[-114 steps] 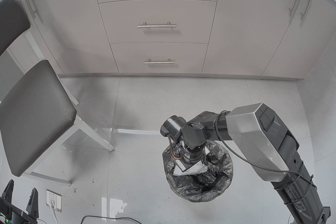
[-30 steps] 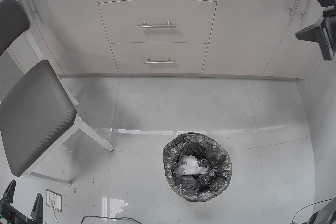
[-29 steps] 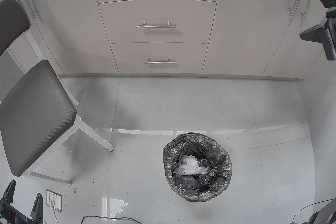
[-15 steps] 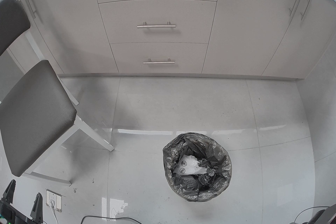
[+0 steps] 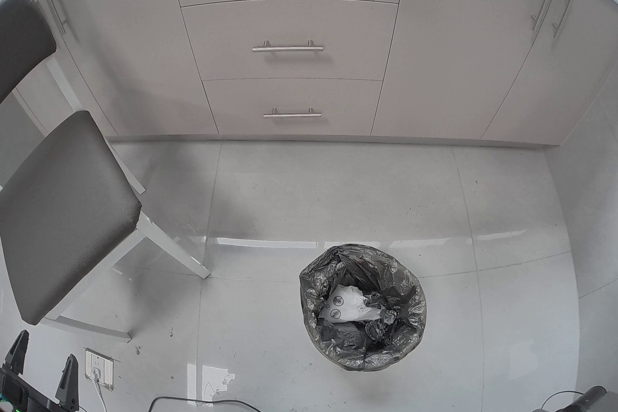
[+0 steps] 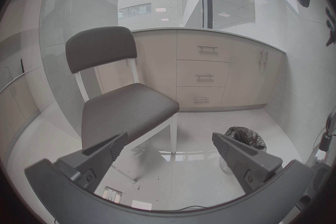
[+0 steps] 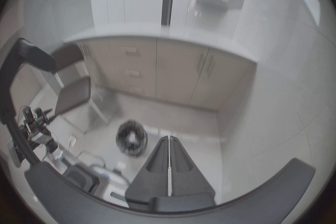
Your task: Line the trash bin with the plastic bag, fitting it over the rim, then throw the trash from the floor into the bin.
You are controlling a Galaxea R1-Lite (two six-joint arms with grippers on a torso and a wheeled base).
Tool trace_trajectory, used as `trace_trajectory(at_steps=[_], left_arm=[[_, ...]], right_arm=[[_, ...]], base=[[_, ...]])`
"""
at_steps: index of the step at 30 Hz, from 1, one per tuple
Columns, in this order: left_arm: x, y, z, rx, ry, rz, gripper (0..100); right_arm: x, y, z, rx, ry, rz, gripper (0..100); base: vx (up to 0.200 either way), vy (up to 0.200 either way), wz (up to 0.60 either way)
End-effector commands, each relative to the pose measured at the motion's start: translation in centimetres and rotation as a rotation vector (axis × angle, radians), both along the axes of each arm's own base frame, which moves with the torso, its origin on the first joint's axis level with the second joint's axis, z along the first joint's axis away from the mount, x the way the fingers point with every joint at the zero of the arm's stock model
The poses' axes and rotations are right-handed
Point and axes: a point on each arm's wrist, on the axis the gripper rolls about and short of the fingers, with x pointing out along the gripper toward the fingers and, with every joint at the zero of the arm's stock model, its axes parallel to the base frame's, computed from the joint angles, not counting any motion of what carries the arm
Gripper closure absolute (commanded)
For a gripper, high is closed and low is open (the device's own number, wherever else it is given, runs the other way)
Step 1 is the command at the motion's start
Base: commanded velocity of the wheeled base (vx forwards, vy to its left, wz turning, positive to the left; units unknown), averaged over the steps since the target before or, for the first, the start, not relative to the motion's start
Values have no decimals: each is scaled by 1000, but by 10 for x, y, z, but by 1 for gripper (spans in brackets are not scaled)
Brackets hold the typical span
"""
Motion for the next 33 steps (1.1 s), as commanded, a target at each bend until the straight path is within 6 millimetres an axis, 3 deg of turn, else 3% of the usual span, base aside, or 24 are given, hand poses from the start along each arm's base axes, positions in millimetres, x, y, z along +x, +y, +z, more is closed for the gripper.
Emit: trace_trajectory(at_steps=[1, 2, 3, 5, 8, 9, 11, 18, 22, 25, 26, 30, 33], left_arm=[[-1, 0, -3, 0, -9, 0, 0], [-1, 0, -3, 0, -9, 0, 0], [-1, 0, -3, 0, -9, 0, 0], [-1, 0, -3, 0, -9, 0, 0], [-1, 0, -3, 0, -9, 0, 0], [-1, 0, -3, 0, -9, 0, 0], [-1, 0, -3, 0, -9, 0, 0], [-1, 0, -3, 0, -9, 0, 0], [-1, 0, -3, 0, -9, 0, 0], [-1, 0, -3, 0, -9, 0, 0], [-1, 0, -3, 0, -9, 0, 0], [-1, 0, -3, 0, -9, 0, 0], [-1, 0, -3, 0, -9, 0, 0]], right_arm=[[-117, 14, -58, -6, -587, 49, 100], [-117, 14, -58, -6, -587, 49, 100], [-107, 14, -75, -10, -618, 45, 100], [-96, 14, -86, -16, -670, 46, 100], [-84, 14, -93, -21, -710, 45, 100], [-70, 13, -99, -22, -717, 45, 100], [-64, 13, -100, -17, -702, 45, 100], [-15, -2, -142, 106, -534, 164, 100], [-5, -1, -148, 223, -525, 170, 100], [7, 0, -154, 212, -500, 165, 100], [26, 0, -166, 185, -468, 158, 100], [63, 0, -191, 184, -435, 151, 100], [91, -1, -221, 220, -389, 110, 100]], base=[[0, 0, 0], [0, 0, 0], [0, 0, 0], [0, 0, 0], [0, 0, 0], [0, 0, 0], [0, 0, 0], [0, 0, 0], [0, 0, 0], [0, 0, 0], [0, 0, 0], [0, 0, 0], [0, 0, 0]])
